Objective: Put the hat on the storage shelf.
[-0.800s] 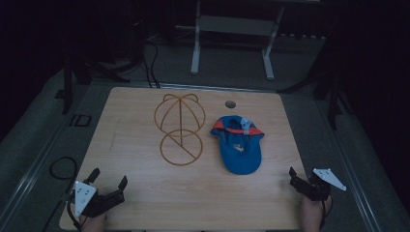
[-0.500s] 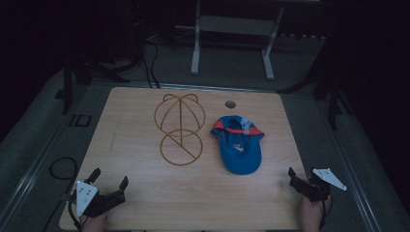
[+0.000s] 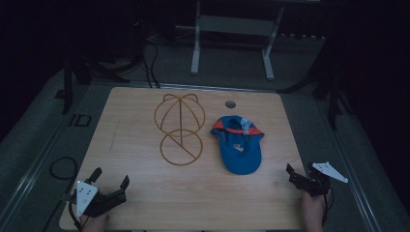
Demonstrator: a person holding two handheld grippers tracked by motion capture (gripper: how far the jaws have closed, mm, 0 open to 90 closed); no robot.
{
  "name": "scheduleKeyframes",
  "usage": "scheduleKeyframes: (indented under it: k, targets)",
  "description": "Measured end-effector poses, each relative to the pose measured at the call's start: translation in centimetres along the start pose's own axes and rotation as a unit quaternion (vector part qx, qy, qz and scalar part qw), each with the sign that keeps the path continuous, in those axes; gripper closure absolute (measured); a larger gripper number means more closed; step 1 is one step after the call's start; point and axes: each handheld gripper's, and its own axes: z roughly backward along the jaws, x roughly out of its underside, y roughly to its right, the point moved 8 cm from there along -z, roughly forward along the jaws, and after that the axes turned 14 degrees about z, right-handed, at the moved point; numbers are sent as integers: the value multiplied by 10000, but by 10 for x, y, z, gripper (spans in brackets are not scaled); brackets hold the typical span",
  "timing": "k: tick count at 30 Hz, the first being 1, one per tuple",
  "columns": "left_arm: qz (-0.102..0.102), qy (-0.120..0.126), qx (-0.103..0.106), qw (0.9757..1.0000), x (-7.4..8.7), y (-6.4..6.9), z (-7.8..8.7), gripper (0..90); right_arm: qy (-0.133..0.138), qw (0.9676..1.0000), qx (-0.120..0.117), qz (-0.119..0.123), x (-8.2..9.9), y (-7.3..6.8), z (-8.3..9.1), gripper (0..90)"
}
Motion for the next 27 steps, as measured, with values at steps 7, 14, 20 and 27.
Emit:
scheduleKeyframes:
  k: [7,14,20,27]
  targets:
    - [96,-60,-2,9999,-1,-4,1,22,53,9992,-352,190,-27,-7,-7,118]
    - [336,-9,159,9993,-4,0,3,22,-15,9993,-325,173,-55,-12,-16,119]
    - [271,-169,240,9992,-1,8,2,22,152,9978,-595,242,-73,-23,-22,115]
    - [175,-554,442,9973,6,19,-1,22,251,9960,-728,464,-104,-32,-36,138]
